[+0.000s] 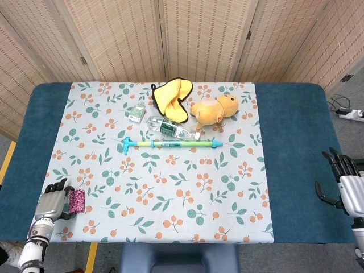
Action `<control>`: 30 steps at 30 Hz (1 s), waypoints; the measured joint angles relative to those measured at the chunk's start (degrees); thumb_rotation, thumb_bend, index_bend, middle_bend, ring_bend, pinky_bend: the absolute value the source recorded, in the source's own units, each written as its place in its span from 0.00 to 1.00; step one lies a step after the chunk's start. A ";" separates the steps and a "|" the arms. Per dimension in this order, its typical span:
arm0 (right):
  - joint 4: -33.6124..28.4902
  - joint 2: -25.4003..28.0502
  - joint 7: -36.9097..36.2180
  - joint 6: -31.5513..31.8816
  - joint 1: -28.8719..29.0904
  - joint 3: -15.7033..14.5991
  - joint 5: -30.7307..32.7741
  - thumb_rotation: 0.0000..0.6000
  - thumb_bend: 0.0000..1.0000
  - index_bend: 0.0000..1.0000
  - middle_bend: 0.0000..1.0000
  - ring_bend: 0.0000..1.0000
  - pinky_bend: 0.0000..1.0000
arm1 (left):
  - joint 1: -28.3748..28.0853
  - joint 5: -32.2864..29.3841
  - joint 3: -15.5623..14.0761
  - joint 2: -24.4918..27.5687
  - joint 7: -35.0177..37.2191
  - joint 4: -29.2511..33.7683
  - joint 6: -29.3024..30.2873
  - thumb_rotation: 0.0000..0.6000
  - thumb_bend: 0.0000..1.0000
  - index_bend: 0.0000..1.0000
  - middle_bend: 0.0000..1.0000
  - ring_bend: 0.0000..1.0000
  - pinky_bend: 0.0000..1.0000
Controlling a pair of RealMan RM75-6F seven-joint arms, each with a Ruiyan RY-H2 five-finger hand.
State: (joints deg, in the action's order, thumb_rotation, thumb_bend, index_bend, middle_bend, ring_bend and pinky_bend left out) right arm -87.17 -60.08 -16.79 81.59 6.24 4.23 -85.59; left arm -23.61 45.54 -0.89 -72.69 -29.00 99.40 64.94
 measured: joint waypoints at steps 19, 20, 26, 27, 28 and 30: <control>-0.24 0.01 0.08 -0.26 0.15 -0.04 0.02 0.66 0.52 0.00 0.00 0.00 0.00 | -0.56 -1.18 0.03 -1.04 -0.89 -0.78 -1.52 1.00 0.29 0.19 0.00 0.00 0.00; -0.25 0.04 0.07 -0.26 0.16 -0.04 0.02 0.67 0.52 0.00 0.00 0.00 0.00 | -0.61 -1.32 0.07 -1.11 -0.94 -0.80 -1.54 1.00 0.29 0.19 0.00 0.00 0.00; -0.28 0.05 0.25 -0.22 0.13 -0.01 0.13 0.67 0.52 0.00 0.00 0.00 0.00 | -0.63 -1.27 0.22 -0.72 -0.74 -0.26 -1.43 1.00 0.29 0.18 0.00 0.00 0.00; -0.33 0.11 0.26 -0.17 0.11 0.00 0.12 0.67 0.52 0.00 0.00 0.00 0.00 | -0.58 -1.15 0.34 -0.52 -0.42 -0.02 -1.35 1.00 0.28 0.17 0.00 0.00 0.00; -0.37 0.17 0.26 -0.13 0.09 0.00 0.12 0.67 0.52 0.00 0.00 0.00 0.00 | -0.49 -0.93 0.57 -0.19 0.20 0.34 -1.23 1.00 0.28 0.17 0.00 0.00 0.00; -0.47 0.36 0.28 -0.07 0.09 0.05 0.12 0.66 0.52 0.00 0.00 0.00 0.00 | -0.29 -0.27 1.03 0.45 1.52 0.93 -0.94 1.00 0.28 0.18 0.00 0.00 0.00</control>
State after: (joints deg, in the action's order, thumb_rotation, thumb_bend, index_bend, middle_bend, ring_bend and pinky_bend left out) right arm -87.64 -59.72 -16.51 81.52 6.33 4.29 -85.46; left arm -23.90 45.27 0.13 -72.25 -27.49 100.33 64.00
